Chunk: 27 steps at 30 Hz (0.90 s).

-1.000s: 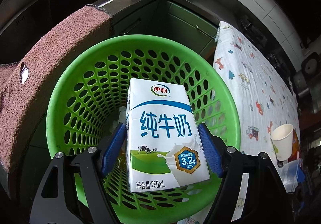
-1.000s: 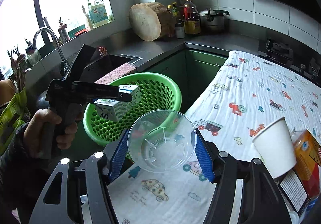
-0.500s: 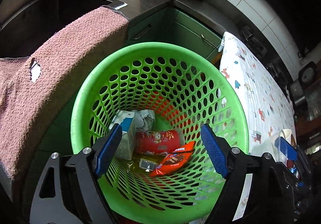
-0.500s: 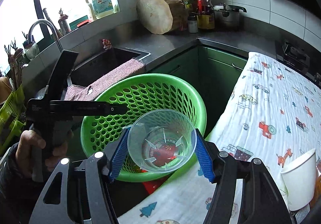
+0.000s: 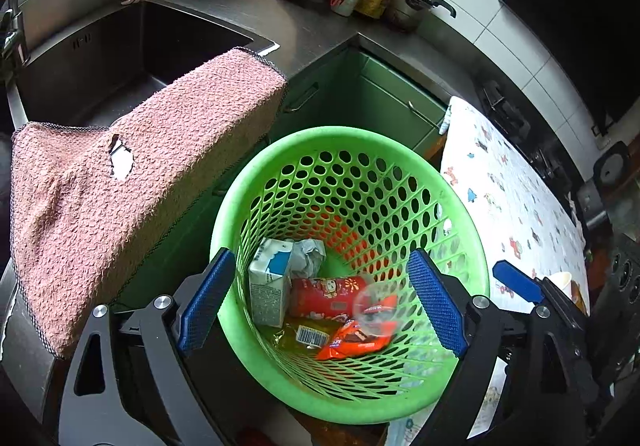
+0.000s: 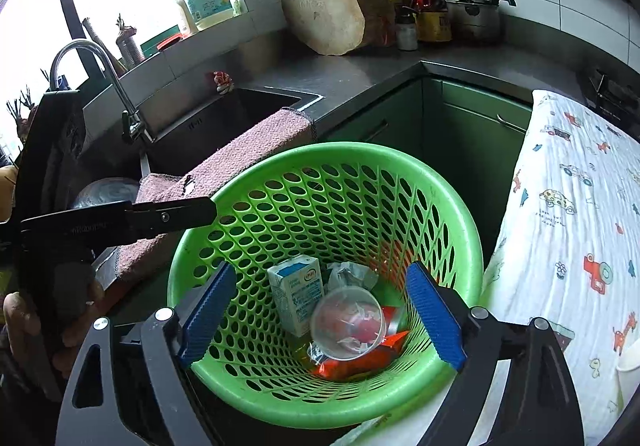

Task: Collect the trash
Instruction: 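Drop the milk carton in the basket with left tool while right tool drops clear cup, then grasp the white paper cup on the table with the right tool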

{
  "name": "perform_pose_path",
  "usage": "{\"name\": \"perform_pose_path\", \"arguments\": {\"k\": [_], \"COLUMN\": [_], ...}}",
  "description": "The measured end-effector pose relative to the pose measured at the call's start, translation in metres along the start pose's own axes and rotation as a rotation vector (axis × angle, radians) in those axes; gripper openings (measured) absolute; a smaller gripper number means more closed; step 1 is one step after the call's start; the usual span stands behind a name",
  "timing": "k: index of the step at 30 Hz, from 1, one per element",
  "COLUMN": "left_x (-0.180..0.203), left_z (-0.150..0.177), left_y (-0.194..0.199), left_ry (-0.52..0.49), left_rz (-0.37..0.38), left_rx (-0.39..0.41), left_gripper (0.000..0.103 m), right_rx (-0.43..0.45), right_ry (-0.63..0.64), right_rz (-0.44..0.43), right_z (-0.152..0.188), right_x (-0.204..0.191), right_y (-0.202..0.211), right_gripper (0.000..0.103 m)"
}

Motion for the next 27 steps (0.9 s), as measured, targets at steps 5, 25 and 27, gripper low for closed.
{"name": "perform_pose_path", "arguments": {"k": [5,25,27], "left_x": [0.007,0.061,0.063], "left_z": [0.003,0.018,0.017], "left_y": [0.000,0.002,0.002], "left_ry": [-0.014,-0.087,-0.089], "left_rz": [0.005,0.032,0.032], "left_rx": [-0.004,-0.012,-0.012], "left_gripper": [0.087,0.089,0.089], "right_rx": [0.017,-0.083,-0.101], "right_ry": [0.055,-0.024,-0.014], "right_rz": [0.081,0.396,0.405], "right_z": [0.011,0.059,0.062], "right_x": [0.006,0.165,0.170], "right_y": [0.028,0.129,0.126], "right_gripper": [0.084,0.085,0.085]}}
Point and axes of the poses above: each gripper's, at about its wrist camera, not at the fingertips, and y roughly against the way its jaws point, x to its right, z to its underside, the point moved 1 cm from there along -y, roughly the way its jaws point, and after that the axes turned 2 degrees about -z, right-handed, at the moved point
